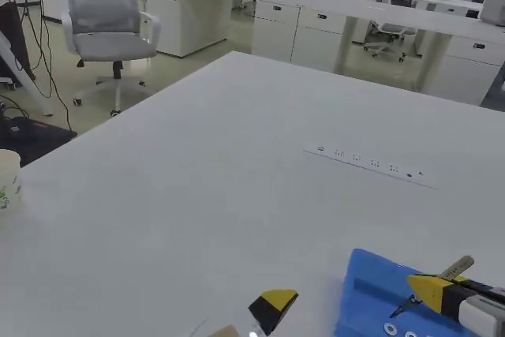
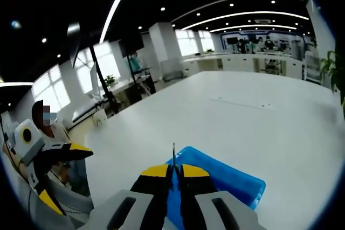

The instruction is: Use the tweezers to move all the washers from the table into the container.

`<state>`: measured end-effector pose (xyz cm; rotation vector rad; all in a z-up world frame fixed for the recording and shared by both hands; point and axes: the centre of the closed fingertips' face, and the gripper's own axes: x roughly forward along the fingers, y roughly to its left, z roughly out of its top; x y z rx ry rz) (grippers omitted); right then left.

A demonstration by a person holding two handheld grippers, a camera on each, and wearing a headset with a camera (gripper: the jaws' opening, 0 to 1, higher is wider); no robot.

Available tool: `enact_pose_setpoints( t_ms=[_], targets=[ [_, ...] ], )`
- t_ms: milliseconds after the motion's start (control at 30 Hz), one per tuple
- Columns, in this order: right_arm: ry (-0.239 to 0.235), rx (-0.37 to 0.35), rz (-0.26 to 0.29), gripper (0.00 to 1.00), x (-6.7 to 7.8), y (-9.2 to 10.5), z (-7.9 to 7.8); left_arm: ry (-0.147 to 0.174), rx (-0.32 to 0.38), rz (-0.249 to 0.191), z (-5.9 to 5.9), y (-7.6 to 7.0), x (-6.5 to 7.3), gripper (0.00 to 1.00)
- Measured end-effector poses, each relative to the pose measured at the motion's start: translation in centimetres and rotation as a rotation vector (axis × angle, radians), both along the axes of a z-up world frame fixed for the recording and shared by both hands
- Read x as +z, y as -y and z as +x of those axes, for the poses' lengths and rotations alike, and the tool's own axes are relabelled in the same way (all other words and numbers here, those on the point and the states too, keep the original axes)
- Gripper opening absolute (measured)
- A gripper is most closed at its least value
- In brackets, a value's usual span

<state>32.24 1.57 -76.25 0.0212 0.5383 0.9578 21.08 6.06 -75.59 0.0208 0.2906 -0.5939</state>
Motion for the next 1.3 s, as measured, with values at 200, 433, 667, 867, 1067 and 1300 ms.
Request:
enact_pose_setpoints(
  t_ms=[200, 433, 667, 867, 1067, 1300],
  targets=[
    [-0.014, 0.079, 0.087, 0.03, 2.3, -1.2, -2.8, 0.004, -0.005, 0.005, -0.1, 0.1, 0.0, 0.78],
    [-0.060, 0.162, 0.066, 0.03, 0.7, -2.1, -6.2, 0.008, -0.007, 0.007, -0.1, 0.1, 0.1, 0.78],
    [-0.138, 0.171, -0.007, 0.03, -3.1, -1.9, -7.5, 0.011, -0.006, 0.009, -0.1, 0.1, 0.2, 0.78],
    [-0.174, 0.147, -0.040, 0.03, -5.2, -1.4, -7.5, 0.008, -0.005, 0.014, -0.1, 0.1, 0.1, 0.78],
    [-0.179, 0.137, -0.059, 0.04, -6.0, -1.1, -7.3, 0.003, -0.003, 0.017, -0.1, 0.0, -0.1, 0.78],
    [-0.163, 0.157, -0.084, 0.04, -6.3, -1.1, -7.7, 0.002, -0.006, 0.020, -0.1, 0.1, -0.1, 0.78]
  ],
)
